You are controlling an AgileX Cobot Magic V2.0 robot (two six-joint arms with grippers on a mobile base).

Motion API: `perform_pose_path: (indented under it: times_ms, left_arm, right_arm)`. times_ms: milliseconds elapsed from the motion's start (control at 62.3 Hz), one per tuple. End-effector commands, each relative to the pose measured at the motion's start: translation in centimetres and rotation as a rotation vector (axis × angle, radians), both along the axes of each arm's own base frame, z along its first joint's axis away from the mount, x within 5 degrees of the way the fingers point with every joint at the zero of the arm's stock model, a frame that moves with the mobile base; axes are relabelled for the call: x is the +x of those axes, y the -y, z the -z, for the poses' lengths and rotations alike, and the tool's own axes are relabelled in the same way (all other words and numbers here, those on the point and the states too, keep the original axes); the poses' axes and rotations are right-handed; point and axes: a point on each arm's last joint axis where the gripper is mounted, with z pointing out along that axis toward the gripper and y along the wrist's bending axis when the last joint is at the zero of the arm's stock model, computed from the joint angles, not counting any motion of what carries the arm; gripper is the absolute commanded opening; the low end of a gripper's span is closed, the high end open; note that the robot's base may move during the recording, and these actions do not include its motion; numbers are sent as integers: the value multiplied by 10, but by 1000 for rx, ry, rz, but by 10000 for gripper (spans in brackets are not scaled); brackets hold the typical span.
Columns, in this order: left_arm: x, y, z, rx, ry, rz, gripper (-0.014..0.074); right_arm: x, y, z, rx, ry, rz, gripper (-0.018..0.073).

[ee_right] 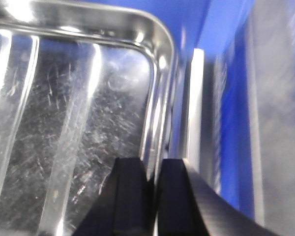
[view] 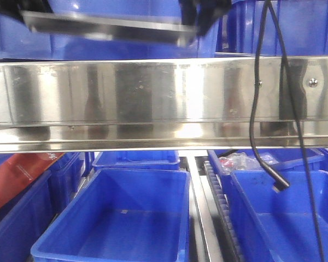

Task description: Stack silver trays without gaps

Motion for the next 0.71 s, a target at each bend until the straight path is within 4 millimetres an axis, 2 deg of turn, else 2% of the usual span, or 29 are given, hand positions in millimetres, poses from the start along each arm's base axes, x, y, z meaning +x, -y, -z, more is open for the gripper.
perform_pose_path:
  times_ms: [0, 225, 353, 530, 691]
  left_arm:
    - [-10, -2, -26, -56, 101, -11, -16]
    - [-34, -6, -58, -82, 199, -2, -16]
    - [-51, 0, -75, -97, 248, 30, -16]
    - [-64, 5, -83, -77, 271, 69, -16]
    - [-64, 4, -85, -83, 274, 53, -16]
  right_arm:
    - [-8, -1, -19, -25, 93, -10, -79]
    - [-24, 2, -50, -11, 215, 20, -79]
    - [-34, 5, -65, 2, 257, 13, -79]
    - [-45, 11, -83, 20, 299, 12, -79]
    - [-59, 14, -100, 11, 362, -5, -79]
